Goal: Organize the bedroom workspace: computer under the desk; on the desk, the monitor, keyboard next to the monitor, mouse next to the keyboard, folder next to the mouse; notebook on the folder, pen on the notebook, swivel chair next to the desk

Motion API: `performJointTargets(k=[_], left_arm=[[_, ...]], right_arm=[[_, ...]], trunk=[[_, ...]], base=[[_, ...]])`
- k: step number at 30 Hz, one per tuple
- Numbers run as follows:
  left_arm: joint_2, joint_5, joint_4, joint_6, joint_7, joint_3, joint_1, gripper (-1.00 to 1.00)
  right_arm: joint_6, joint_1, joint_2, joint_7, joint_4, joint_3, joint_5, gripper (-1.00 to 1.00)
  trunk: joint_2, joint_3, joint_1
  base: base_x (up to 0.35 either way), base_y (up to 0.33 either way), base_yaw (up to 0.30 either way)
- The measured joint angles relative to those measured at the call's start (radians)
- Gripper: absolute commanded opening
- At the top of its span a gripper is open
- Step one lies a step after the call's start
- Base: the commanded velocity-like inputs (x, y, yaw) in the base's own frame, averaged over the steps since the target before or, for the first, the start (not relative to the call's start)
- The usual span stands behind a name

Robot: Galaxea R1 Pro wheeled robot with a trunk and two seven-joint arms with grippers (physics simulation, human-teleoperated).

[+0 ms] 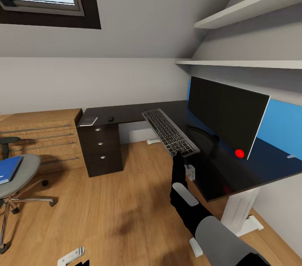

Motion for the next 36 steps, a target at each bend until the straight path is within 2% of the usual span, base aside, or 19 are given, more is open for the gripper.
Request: performJointTargets(k=[6,12,22,36], left_arm=[[0.000,-0.005,0.000,-0.002,0.001,0.002,0.000,1.00],[0.000,-0.042,0.000,-0.002,0.001,0.005,0.000,1.00],[-0.001,-0.048,0.000,-0.002,0.001,0.005,0.000,1.00],[-0.001,-0.047,0.000,-0.001,0.000,0.007,0.000,1.00]], right_arm=[[0.006,0.000,0.000,-0.033,0.002,-0.002,-0.001,-1.00],[0.011,0.001,0.000,-0.153,0.000,0.000,0.001,-1.00],[0.009,0.000,0.000,-0.172,-0.001,-0.002,0.007,-1.00],[-0.006,0.000,0.000,-0.174,0.001,-0.016,0.006,-1.00]], trunk=[[0.000,0.000,0.000],[0.000,0.000,0.000],[0.000,0.000,0.000],[0.000,0.000,0.000]], base=[[0.097,-0.107,0.000],[0.107,-0.116,0.000],[0.062,-0.141,0.000],[0.010,-0.034,0.000]])
